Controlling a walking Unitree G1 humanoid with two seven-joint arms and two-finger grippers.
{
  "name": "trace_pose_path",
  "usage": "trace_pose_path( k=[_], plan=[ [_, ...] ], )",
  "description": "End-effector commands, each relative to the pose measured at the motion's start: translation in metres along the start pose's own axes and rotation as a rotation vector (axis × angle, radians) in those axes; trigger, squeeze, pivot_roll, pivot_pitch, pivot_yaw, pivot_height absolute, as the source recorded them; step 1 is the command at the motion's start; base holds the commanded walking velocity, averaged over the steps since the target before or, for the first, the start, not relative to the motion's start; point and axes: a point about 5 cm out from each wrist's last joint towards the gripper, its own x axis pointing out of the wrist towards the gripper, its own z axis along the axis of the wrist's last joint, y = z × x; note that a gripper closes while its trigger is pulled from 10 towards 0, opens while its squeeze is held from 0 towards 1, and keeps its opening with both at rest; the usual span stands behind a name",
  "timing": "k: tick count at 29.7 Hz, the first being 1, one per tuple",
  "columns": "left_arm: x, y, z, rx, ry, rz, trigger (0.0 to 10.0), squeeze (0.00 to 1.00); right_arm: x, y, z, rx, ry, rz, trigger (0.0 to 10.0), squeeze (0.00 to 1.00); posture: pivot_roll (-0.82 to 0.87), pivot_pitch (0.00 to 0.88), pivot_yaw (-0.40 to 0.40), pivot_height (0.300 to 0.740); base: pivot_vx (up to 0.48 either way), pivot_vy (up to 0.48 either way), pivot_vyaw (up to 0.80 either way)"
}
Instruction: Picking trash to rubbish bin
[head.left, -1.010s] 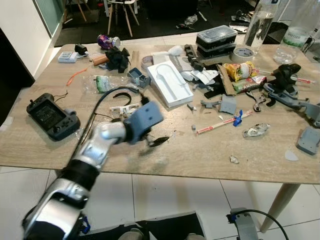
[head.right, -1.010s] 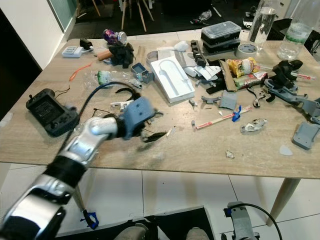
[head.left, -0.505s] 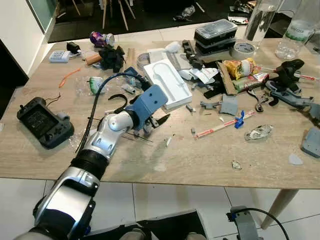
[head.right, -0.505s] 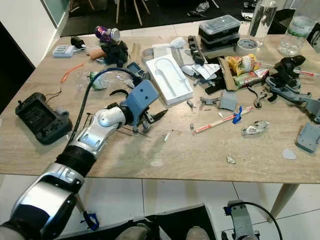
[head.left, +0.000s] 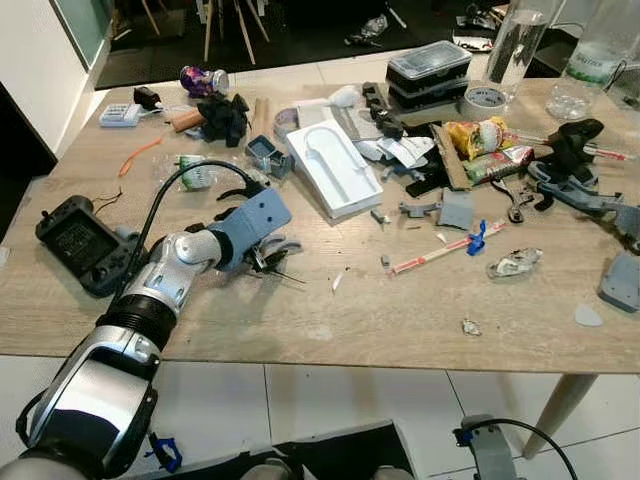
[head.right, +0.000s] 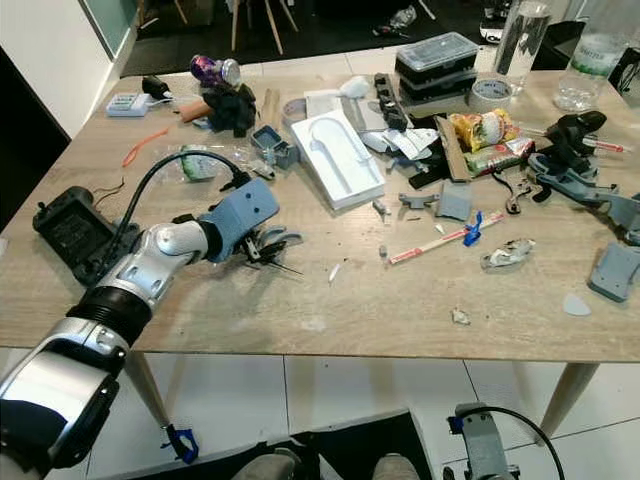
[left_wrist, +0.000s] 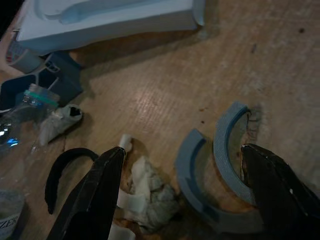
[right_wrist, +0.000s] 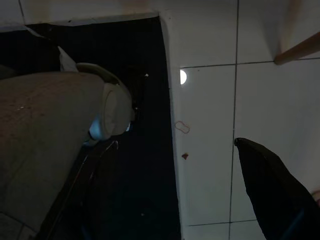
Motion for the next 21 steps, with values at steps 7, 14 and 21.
trace_pose_path(
  k=[7,14,21],
  plan=[
    [-0.002,-0.053,-0.053,-0.097,0.226,-0.329,10.0,0.00,-0.001,0.003,-0.011,-0.010,0.049,-0.003,10.0,0.00,-0.09,0.151,0.078,0.740,0.000,0.000,0.00],
    [0.002,-0.057,-0.055,-0.253,0.237,-0.296,10.0,0.00,-0.001,0.002,-0.012,-0.012,0.052,-0.008,10.0,0.00,-0.09,0.153,0.077,0.740,0.000,0.000,0.00],
    [0.006,-0.060,-0.057,-0.486,0.240,-0.258,10.0,0.00,-0.001,0.002,-0.011,-0.015,0.051,-0.011,10.0,0.00,-0.09,0.151,0.077,0.740,0.000,0.000,0.00]
  ],
)
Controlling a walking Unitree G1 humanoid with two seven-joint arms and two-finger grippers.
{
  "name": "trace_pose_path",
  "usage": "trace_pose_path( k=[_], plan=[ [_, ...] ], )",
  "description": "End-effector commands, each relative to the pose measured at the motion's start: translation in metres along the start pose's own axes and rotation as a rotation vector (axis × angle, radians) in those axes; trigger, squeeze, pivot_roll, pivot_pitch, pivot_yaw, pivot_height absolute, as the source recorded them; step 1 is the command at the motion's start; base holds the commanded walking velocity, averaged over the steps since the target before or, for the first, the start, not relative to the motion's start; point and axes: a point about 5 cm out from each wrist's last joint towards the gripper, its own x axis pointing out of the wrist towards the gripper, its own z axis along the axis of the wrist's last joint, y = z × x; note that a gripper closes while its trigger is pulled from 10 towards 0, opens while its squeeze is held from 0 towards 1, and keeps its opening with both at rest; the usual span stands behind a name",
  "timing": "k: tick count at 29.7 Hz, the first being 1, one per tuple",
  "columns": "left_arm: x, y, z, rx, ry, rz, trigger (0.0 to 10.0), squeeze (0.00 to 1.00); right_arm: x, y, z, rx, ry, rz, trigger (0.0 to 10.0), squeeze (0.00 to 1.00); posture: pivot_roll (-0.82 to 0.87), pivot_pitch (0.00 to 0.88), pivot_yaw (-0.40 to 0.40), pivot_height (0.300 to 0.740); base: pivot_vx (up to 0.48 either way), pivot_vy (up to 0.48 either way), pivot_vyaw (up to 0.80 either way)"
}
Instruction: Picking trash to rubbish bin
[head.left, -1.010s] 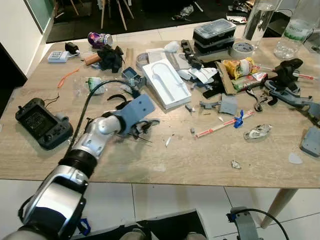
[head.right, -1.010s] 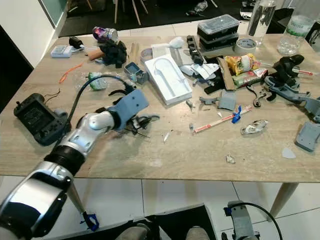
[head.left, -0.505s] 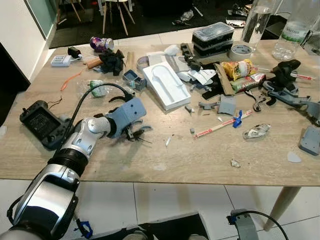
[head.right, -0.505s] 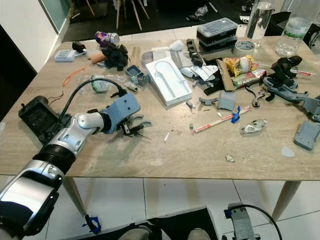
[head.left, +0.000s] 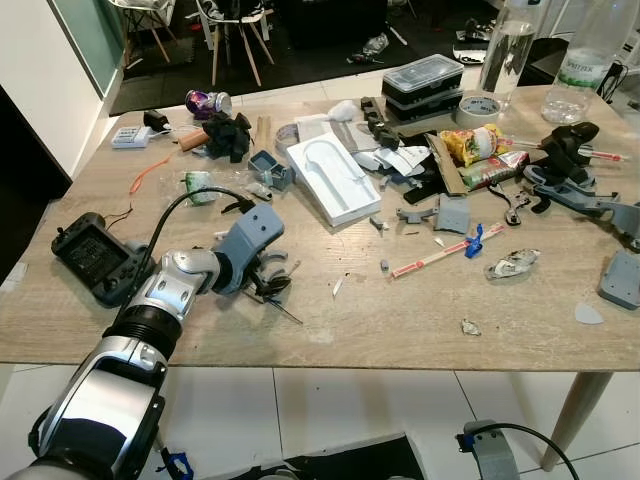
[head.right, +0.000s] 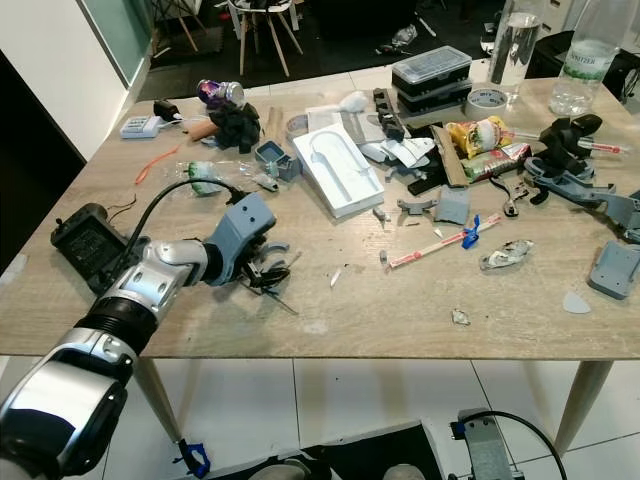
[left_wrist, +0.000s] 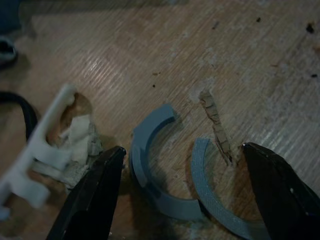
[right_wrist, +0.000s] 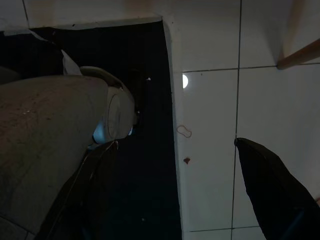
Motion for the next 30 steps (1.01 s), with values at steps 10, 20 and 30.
trace_pose_path(
  k=[10,20,30],
  plan=[
    [0.009,-0.029,-0.064,-0.142,0.279,-0.072,10.0,0.00,0.000,0.002,-0.006,0.001,0.026,0.000,10.0,0.00,-0.09,0.151,0.077,0.740,0.000,0.000,0.00],
    [0.009,-0.033,-0.067,-0.120,0.313,-0.092,0.0,0.00,0.000,0.003,-0.005,0.002,0.021,0.001,10.0,0.00,-0.09,0.151,0.077,0.740,0.000,0.000,0.00],
    [0.012,-0.036,-0.055,-0.122,0.235,-0.127,0.0,0.00,0.000,0.003,-0.004,0.007,0.020,0.001,10.0,0.00,-0.09,0.151,0.075,0.740,0.000,0.000,0.00]
  ],
)
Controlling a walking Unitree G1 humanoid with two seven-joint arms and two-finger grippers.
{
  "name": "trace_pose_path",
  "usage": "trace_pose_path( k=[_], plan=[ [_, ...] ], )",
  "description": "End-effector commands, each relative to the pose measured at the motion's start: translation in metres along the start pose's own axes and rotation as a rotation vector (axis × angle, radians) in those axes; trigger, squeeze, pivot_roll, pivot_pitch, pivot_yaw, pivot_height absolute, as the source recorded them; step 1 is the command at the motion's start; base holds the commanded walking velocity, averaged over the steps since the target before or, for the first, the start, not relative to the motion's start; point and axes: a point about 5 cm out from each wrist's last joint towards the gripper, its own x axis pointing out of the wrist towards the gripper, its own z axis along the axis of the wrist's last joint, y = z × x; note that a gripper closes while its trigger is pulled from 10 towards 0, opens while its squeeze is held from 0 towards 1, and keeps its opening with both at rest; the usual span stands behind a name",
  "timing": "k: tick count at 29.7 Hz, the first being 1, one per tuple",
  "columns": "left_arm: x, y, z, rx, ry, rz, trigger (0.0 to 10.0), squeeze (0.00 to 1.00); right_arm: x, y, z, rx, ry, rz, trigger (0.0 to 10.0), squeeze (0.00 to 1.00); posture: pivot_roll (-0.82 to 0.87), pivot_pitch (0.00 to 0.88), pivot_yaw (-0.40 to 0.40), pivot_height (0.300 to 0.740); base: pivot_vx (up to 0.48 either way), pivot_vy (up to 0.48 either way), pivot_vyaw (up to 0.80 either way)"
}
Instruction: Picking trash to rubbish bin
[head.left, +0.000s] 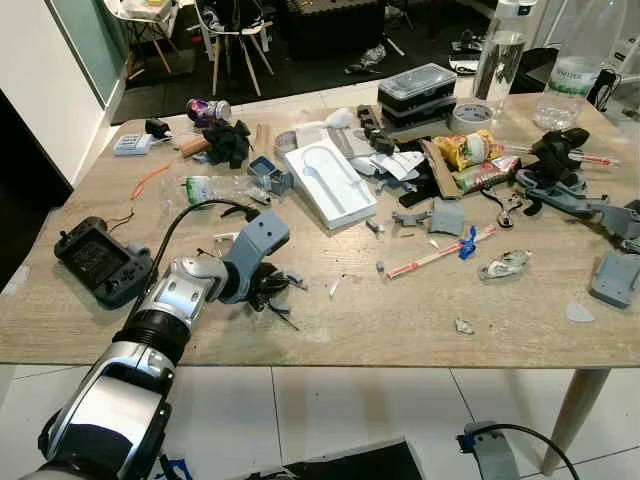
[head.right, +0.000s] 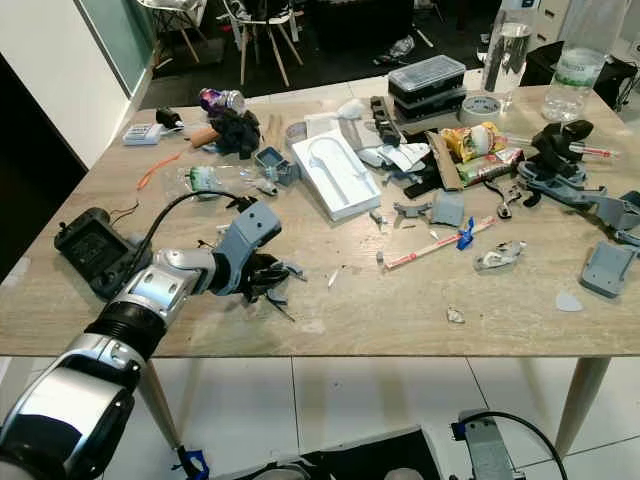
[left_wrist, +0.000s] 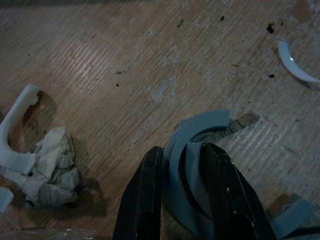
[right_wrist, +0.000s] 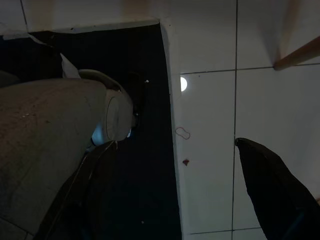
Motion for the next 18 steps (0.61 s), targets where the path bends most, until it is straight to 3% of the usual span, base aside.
trace_pose_path(
  k=[1,3,5,7,8,9,10,14,15,16,17,18],
  plan=[
    [0.011,-0.022,-0.045,-0.111,0.157,-0.089,0.0,0.00,0.000,0.004,-0.004,0.006,0.014,0.006,10.0,0.00,-0.09,0.151,0.075,0.740,0.000,0.000,0.00],
    [0.011,-0.023,-0.040,-0.123,0.127,-0.102,0.0,0.00,0.000,0.004,-0.004,0.006,0.013,0.006,10.0,0.00,-0.09,0.151,0.075,0.740,0.000,0.000,0.00],
    [0.013,-0.027,-0.021,-0.174,0.000,-0.156,0.0,0.00,0.000,0.003,-0.004,0.007,0.013,0.006,10.0,0.00,-0.09,0.151,0.075,0.740,0.000,0.000,0.00],
    [0.013,-0.027,-0.017,-0.181,-0.028,-0.168,0.0,0.00,0.000,0.003,-0.004,0.007,0.013,0.006,10.0,0.00,-0.09,0.151,0.075,0.740,0.000,0.000,0.00],
    [0.011,-0.032,0.001,-0.184,-0.161,-0.231,0.0,0.00,0.000,0.003,-0.004,0.006,0.015,0.006,10.0,0.00,-0.09,0.151,0.074,0.740,0.000,0.000,0.00],
    [0.011,-0.032,0.001,-0.184,-0.161,-0.231,0.0,0.00,0.000,0.003,-0.004,0.006,0.015,0.006,10.0,0.00,-0.09,0.151,0.074,0.740,0.000,0.000,0.00],
    [0.008,-0.035,0.013,-0.182,-0.250,-0.269,0.0,0.00,0.000,0.003,-0.004,0.007,0.015,0.006,10.0,0.00,-0.09,0.151,0.074,0.740,0.000,0.000,0.00],
    [-0.012,-0.038,0.056,-0.294,-0.604,-0.394,0.0,0.00,0.000,0.003,-0.005,0.007,0.016,0.005,10.0,0.00,-0.09,0.151,0.074,0.740,0.000,0.000,0.00],
    [-0.012,-0.038,0.056,-0.294,-0.604,-0.394,0.0,0.00,0.000,0.003,-0.005,0.007,0.016,0.005,10.0,0.00,-0.09,0.151,0.074,0.740,0.000,0.000,0.00],
    [-0.023,-0.037,0.071,-0.351,-0.747,-0.436,0.0,0.00,0.000,0.003,-0.004,0.008,0.015,0.006,10.0,0.00,-0.09,0.151,0.074,0.740,0.000,0.000,0.00],
    [-0.028,-0.036,0.077,-0.380,-0.808,-0.445,0.0,0.00,0.000,0.003,-0.004,0.008,0.015,0.006,10.0,0.00,-0.09,0.151,0.074,0.740,0.000,0.000,0.00],
    [-0.028,-0.036,0.077,-0.380,-0.808,-0.445,0.0,0.00,0.000,0.003,-0.004,0.008,0.015,0.006,10.0,0.00,-0.09,0.151,0.074,0.740,0.000,0.000,0.00]
  ],
)
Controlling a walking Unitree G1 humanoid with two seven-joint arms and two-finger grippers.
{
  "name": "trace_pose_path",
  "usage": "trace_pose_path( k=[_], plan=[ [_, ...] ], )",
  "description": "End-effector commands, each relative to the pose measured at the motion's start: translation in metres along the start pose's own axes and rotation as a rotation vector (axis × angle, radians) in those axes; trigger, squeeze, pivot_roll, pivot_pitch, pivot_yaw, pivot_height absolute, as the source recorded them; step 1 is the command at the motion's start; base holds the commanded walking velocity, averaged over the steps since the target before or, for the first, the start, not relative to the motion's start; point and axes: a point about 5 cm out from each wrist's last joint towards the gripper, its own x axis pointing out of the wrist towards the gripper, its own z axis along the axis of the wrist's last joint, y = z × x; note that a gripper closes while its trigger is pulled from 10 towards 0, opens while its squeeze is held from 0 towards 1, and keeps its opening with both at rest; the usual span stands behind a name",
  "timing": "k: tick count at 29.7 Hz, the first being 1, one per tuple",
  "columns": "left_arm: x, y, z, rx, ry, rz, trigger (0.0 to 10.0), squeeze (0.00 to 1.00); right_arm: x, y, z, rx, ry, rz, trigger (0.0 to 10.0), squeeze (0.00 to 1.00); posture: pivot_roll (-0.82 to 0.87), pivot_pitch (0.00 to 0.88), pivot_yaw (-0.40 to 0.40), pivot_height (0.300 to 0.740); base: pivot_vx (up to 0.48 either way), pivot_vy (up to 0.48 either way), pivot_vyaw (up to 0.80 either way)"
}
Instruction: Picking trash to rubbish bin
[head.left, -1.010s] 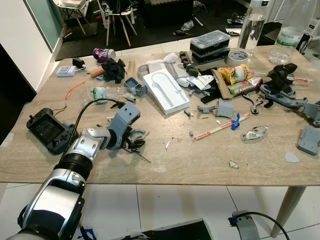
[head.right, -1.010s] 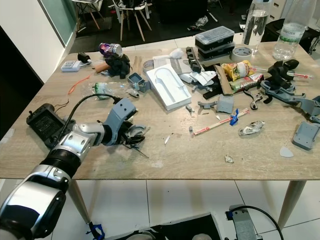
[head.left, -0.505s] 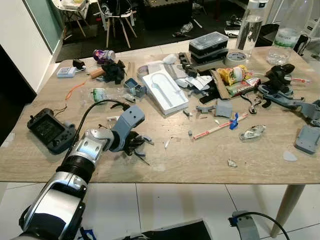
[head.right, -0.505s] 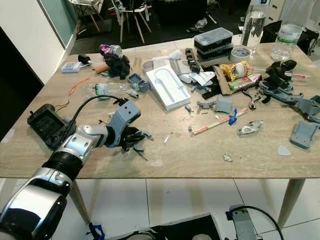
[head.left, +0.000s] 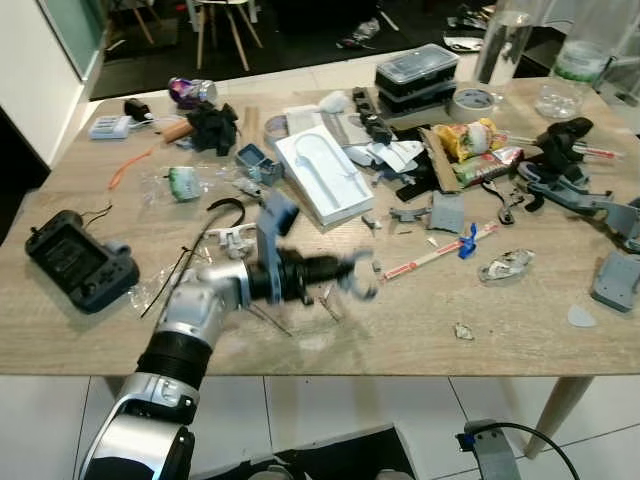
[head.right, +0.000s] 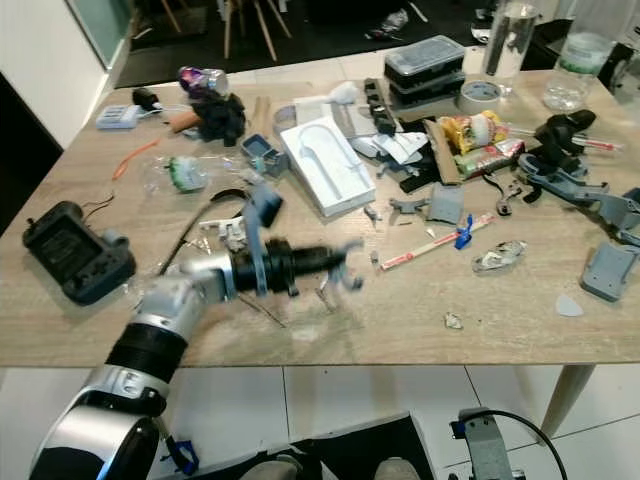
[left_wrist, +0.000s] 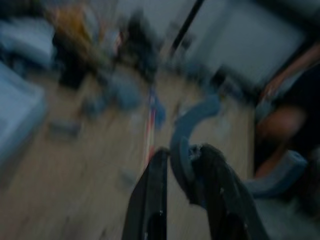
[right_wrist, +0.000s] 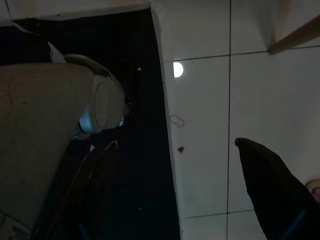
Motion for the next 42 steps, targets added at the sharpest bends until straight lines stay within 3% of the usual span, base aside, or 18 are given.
trace_pose_path(
  k=[1,6,9,10,14,16,17,18,23,24,26,27,31,35,42],
  plan=[
    [-0.002,-0.002,0.007,-0.044,-0.085,-0.012,0.0,0.00,0.000,0.004,-0.005,0.006,0.016,0.007,10.0,0.00,-0.09,0.151,0.074,0.740,0.000,0.000,0.00],
    [0.001,-0.002,0.022,-0.147,-0.297,0.030,0.0,0.00,0.000,0.004,-0.004,0.004,0.015,0.008,10.0,0.00,-0.08,0.151,0.074,0.740,0.000,0.000,0.00],
    [0.001,-0.003,0.024,-0.173,-0.340,0.046,0.0,0.00,0.000,0.004,-0.004,0.004,0.014,0.009,10.0,0.00,-0.08,0.151,0.074,0.740,0.000,0.000,0.00],
    [0.001,-0.002,0.027,-0.240,-0.438,0.104,0.0,0.00,0.000,0.004,-0.003,0.004,0.013,0.009,10.0,0.00,-0.08,0.151,0.074,0.740,0.000,0.000,0.00],
    [0.001,-0.002,0.028,-0.302,-0.506,0.140,0.0,0.00,0.000,0.004,-0.003,0.004,0.013,0.008,10.0,0.00,-0.08,0.151,0.074,0.740,0.000,0.000,0.00],
    [0.002,-0.002,0.028,-0.397,-0.609,0.158,0.0,0.00,0.000,0.004,-0.003,0.006,0.011,0.008,10.0,0.00,-0.08,0.148,0.074,0.740,0.000,0.000,0.00],
    [0.002,-0.002,0.028,-0.397,-0.609,0.158,0.0,0.00,0.000,0.004,-0.003,0.006,0.011,0.008,10.0,0.00,-0.08,0.148,0.074,0.740,0.000,0.000,0.00],
    [0.005,-0.008,0.026,-0.458,-0.644,0.116,0.0,0.00,0.000,0.005,-0.002,0.008,0.009,0.008,10.0,0.00,-0.08,0.148,0.074,0.740,0.000,0.000,0.00],
    [0.010,-0.026,0.025,-0.438,-0.603,-0.007,0.0,0.00,0.001,0.005,-0.001,0.007,0.008,0.010,10.0,0.00,-0.08,0.145,0.073,0.740,0.000,0.000,0.00],
    [0.010,-0.027,0.026,-0.442,-0.602,-0.012,5.6,0.00,0.001,0.005,-0.001,0.007,0.008,0.010,10.0,0.00,-0.08,0.145,0.073,0.740,0.000,0.000,0.00],
    [0.011,-0.034,0.024,-0.400,-0.565,-0.045,5.6,0.00,0.001,0.004,-0.001,0.007,0.008,0.010,10.0,0.00,-0.08,0.145,0.073,0.740,0.000,0.000,0.00],
    [0.012,-0.036,0.021,-0.378,-0.531,-0.029,10.0,0.00,0.001,0.004,-0.001,0.007,0.008,0.010,10.0,0.00,-0.08,0.145,0.073,0.740,0.000,0.000,0.00],
    [0.012,-0.039,0.014,-0.358,-0.481,-0.002,10.0,0.00,0.001,0.004,-0.001,0.006,0.008,0.009,10.0,0.00,-0.08,0.145,0.073,0.740,0.000,0.000,0.00],
    [0.007,-0.044,0.010,-0.397,-0.465,-0.010,10.0,0.00,0.001,0.005,-0.001,0.004,0.011,0.012,10.0,0.00,-0.08,0.142,0.074,0.740,0.000,0.000,0.00],
    [0.000,-0.034,-0.001,-0.395,-0.412,0.061,10.0,0.00,0.001,0.004,0.000,0.000,0.011,0.013,10.0,0.00,-0.07,0.138,0.067,0.740,-0.214,0.000,0.00]
  ],
)
